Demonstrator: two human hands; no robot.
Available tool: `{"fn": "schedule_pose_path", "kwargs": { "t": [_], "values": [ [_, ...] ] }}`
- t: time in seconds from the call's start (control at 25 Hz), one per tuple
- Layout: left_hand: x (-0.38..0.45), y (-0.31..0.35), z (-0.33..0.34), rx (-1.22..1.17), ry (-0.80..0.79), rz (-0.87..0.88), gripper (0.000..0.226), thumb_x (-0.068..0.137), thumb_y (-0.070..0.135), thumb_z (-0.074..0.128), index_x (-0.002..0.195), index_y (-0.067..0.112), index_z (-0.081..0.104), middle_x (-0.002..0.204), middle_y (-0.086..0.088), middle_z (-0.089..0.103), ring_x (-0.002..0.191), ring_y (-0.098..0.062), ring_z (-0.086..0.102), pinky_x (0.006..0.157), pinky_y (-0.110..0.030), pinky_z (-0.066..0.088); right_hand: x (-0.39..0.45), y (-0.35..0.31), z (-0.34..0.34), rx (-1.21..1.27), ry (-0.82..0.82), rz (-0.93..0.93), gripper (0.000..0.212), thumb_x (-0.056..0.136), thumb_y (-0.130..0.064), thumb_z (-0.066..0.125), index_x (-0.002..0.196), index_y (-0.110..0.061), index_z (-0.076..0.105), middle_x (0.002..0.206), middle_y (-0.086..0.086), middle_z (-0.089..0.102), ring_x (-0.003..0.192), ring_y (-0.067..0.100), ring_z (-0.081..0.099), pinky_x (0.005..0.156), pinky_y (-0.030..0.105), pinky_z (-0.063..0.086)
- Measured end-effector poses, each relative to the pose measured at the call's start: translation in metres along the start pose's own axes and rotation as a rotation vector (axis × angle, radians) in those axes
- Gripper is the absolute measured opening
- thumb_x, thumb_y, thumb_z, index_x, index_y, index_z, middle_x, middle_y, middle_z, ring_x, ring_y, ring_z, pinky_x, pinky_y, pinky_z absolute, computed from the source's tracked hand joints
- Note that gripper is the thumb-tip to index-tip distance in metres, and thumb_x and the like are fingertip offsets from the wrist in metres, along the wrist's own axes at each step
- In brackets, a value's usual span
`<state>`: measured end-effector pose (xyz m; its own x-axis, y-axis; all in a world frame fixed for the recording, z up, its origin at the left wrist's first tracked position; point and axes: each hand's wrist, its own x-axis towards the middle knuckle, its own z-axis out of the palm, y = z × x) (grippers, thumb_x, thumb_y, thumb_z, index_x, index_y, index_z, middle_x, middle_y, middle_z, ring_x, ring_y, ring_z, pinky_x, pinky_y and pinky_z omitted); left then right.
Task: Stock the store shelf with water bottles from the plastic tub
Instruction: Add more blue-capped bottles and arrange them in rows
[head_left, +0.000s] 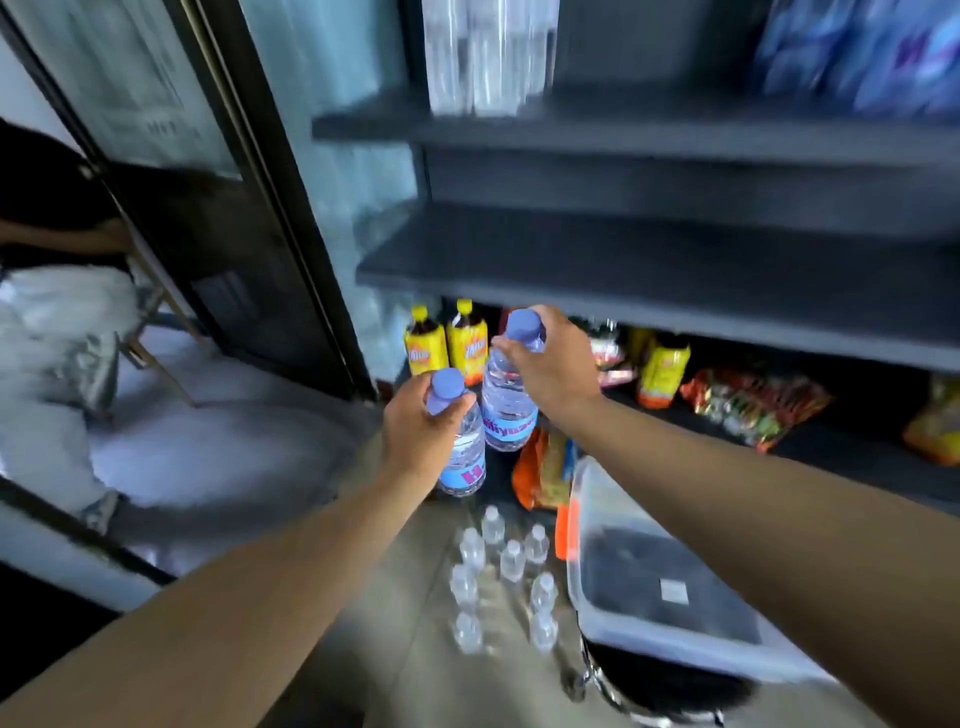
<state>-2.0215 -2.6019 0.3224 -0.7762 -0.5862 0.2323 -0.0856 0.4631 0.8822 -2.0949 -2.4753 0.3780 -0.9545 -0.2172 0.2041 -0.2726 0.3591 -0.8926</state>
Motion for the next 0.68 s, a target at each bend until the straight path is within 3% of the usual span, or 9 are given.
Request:
{"fn": "schedule_pose_path", "kwargs": {
  "t": [0.12, 0.24, 0.4, 0.52, 0.68],
  "values": [
    [0.057, 0.118, -0.026, -0.015, -0.006, 0.120, 0.020, 0.079, 0.021, 0.071, 0.089, 0.005, 0.065, 0.080, -0.003, 0.060, 0.074, -0.015, 0.052, 0.062, -0.020, 0.037, 0.053, -0.095, -0.076, -0.033, 0.044, -0.062, 0.034, 0.082, -0.031, 0.070, 0.107, -0.011, 0.059, 0.093, -0.002, 0.055, 0.085, 0.017, 0.050, 0.073, 0.023, 0.035],
    [0.102, 0.232, -0.036, -0.063, 0.002, 0.191, 0.022, 0.079, 0.018, 0.073, 0.097, 0.007, 0.067, 0.084, -0.003, 0.063, 0.079, -0.017, 0.056, 0.071, -0.026, 0.044, 0.096, -0.174, -0.158, -0.081, 0.072, -0.148, 0.033, 0.081, -0.031, 0.072, 0.104, -0.011, 0.060, 0.091, 0.000, 0.056, 0.083, 0.018, 0.051, 0.073, 0.025, 0.038],
    [0.147, 0.347, -0.025, -0.135, 0.024, 0.250, 0.029, 0.076, 0.019, 0.076, 0.101, 0.005, 0.069, 0.101, -0.013, 0.071, 0.097, -0.028, 0.066, 0.089, -0.040, 0.053, 0.133, -0.240, -0.252, -0.118, 0.121, -0.198, 0.023, 0.081, -0.028, 0.073, 0.091, -0.012, 0.058, 0.082, 0.001, 0.053, 0.074, 0.016, 0.048, 0.066, 0.024, 0.039],
    [0.168, 0.410, 0.000, -0.143, 0.008, 0.279, 0.030, 0.078, 0.024, 0.074, 0.102, 0.007, 0.070, 0.101, -0.008, 0.070, 0.093, -0.023, 0.065, 0.084, -0.032, 0.052, 0.155, -0.260, -0.308, -0.141, 0.201, -0.203, 0.022, 0.082, -0.028, 0.072, 0.084, -0.012, 0.057, 0.073, -0.002, 0.049, 0.060, 0.009, 0.043, 0.050, 0.015, 0.037],
    [0.193, 0.450, 0.048, -0.166, -0.108, 0.273, 0.022, 0.080, 0.025, 0.072, 0.096, 0.010, 0.067, 0.092, -0.002, 0.065, 0.083, -0.018, 0.059, 0.073, -0.027, 0.046, 0.192, -0.253, -0.355, -0.135, 0.283, -0.175, 0.030, 0.083, -0.028, 0.071, 0.101, -0.007, 0.062, 0.078, -0.002, 0.051, 0.073, 0.017, 0.047, 0.064, 0.025, 0.039]
  ]
}}
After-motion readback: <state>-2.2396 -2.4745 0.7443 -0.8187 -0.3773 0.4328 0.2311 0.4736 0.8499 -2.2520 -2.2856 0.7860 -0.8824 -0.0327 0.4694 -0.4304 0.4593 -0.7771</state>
